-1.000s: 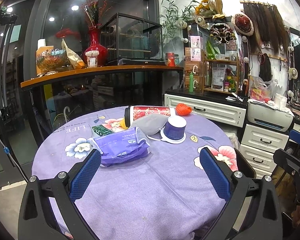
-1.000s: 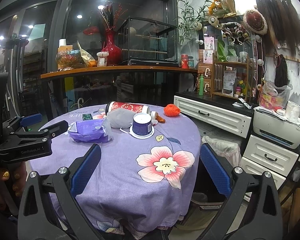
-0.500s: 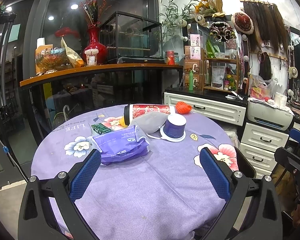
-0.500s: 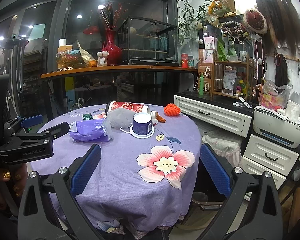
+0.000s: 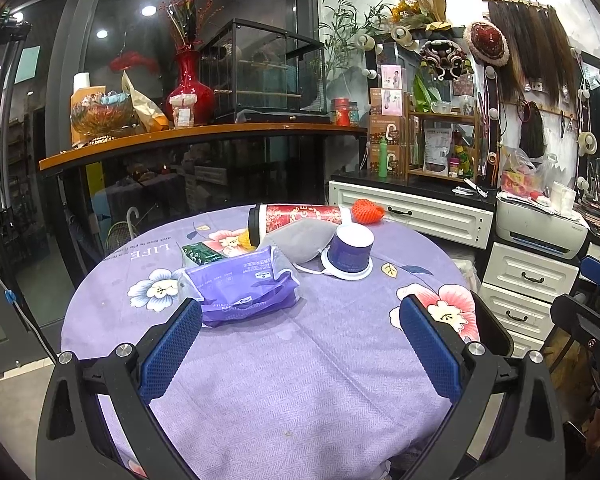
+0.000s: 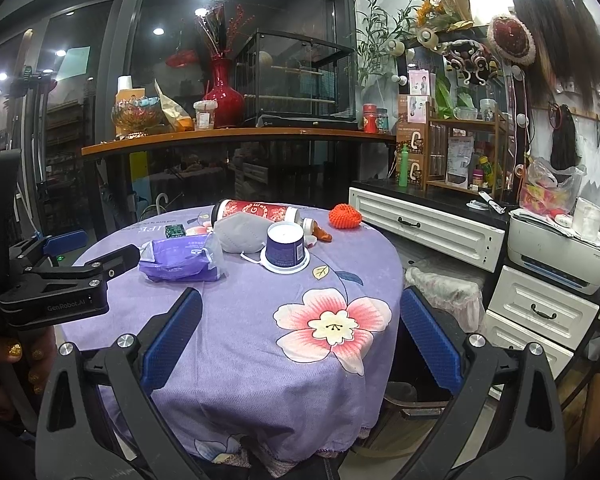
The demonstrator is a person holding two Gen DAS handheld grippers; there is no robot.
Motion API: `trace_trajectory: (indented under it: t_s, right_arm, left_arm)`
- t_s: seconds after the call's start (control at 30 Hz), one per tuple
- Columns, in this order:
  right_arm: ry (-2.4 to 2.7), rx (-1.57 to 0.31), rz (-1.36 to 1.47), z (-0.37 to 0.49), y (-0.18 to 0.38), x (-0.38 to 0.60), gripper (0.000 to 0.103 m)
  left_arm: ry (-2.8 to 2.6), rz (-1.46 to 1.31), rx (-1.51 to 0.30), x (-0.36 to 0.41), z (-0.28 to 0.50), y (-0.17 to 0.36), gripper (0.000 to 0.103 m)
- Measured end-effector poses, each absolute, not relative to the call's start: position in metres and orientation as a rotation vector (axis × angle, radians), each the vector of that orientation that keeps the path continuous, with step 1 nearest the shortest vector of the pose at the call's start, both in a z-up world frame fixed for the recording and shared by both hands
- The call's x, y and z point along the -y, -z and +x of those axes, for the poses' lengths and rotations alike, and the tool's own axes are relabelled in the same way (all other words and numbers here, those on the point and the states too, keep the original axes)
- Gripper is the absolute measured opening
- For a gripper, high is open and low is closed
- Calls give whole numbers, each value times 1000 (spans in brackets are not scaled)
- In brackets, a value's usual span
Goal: Collect trash
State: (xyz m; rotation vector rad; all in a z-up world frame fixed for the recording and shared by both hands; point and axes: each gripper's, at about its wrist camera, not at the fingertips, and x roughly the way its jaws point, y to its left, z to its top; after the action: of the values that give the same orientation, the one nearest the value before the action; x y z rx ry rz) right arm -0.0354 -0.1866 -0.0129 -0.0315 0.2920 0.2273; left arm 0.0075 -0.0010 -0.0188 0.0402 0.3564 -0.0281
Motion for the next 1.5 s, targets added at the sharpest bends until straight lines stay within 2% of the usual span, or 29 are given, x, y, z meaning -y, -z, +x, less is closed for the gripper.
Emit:
trace_trajectory:
  t_s: [0.4,0.63,1.1,1.5]
  right_arm:
    - [-230,-324,-24,-31,20,187,98]
    - [-231,-395,-20,-17,28,189,98]
    - [-332,-658,-32,48,63,179,98]
    - [-359,-699,-17,106,64,174,98]
  left_arm:
    - [26,45,-391,2,13,20,98]
    - [65,58,-495,2,31,35,98]
    - [42,1,-639,-30,71,63,98]
    - [48,197,-635,-6,143,47,97]
